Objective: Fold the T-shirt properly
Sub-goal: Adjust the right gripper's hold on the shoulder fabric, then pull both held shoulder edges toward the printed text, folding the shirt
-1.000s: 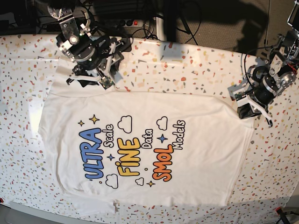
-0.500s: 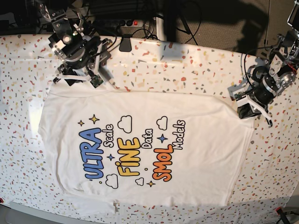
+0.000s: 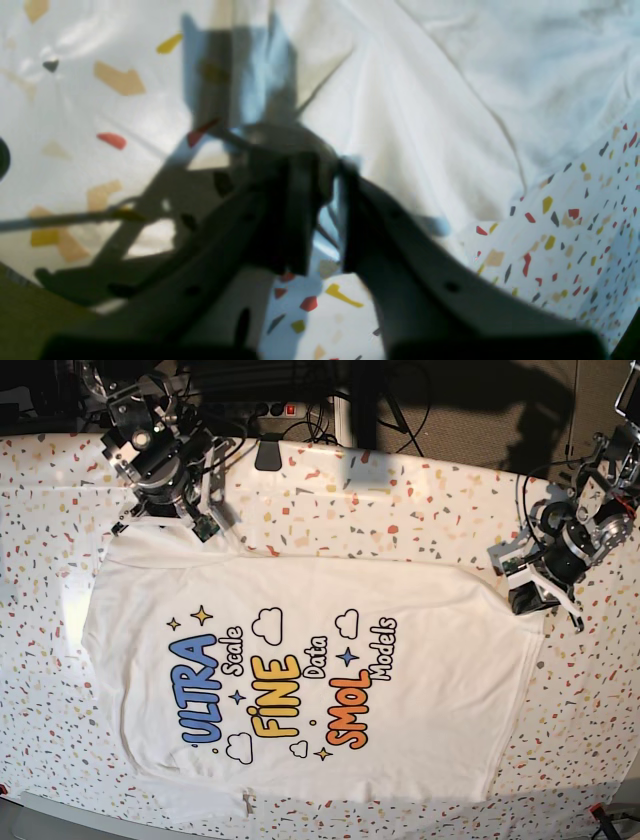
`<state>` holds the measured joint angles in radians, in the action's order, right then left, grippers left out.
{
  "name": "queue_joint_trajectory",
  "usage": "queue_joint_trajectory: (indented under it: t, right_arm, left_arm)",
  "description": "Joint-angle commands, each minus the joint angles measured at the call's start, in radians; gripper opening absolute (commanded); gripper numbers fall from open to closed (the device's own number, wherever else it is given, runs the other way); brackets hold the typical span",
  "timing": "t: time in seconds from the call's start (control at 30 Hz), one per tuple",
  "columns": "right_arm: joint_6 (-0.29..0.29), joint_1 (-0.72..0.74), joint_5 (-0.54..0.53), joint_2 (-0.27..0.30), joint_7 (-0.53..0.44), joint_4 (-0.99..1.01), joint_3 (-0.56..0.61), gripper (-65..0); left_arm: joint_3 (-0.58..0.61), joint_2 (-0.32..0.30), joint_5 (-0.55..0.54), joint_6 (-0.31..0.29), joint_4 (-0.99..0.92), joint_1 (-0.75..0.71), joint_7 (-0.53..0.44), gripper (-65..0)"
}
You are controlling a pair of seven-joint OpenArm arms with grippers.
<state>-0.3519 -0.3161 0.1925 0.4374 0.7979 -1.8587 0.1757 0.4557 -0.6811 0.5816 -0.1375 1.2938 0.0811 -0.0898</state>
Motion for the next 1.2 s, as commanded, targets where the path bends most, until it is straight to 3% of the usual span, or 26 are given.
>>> queue_joint_trajectory:
  t: [0.0, 0.1, 0.43, 0.8, 1.17]
  right_arm:
    - [0.004, 0.005, 0.01, 0.008, -0.024, -0.013, -0.005, -61.0]
    - [0.004, 0.006, 0.01, 0.008, -0.05, -0.013, -0.005, -64.8]
    - [0.004, 0.006, 0.093, 0.01, -0.057, -0.013, -0.005, -65.0]
    - [0.004, 0.006, 0.092, 0.095, -0.056, -0.103, -0.005, -65.0]
    - [0.003, 0.093, 0.045, 0.095, -0.057, -0.112, -0.005, -65.0]
  left_arm:
    - [-0.01, -0.018, -0.007, 0.018, 0.011, 0.019, -0.008, -65.0]
    - [-0.01, -0.018, -0.007, 0.018, 0.011, 0.019, -0.008, -65.0]
    - [-0.01, -0.018, -0.007, 0.018, 0.011, 0.019, -0.008, -65.0]
    - [-0.01, -0.018, -0.006, 0.018, 0.011, 0.034, 0.006, -65.0]
    - [-0.01, -0.018, -0.007, 0.018, 0.011, 0.041, 0.046, -65.0]
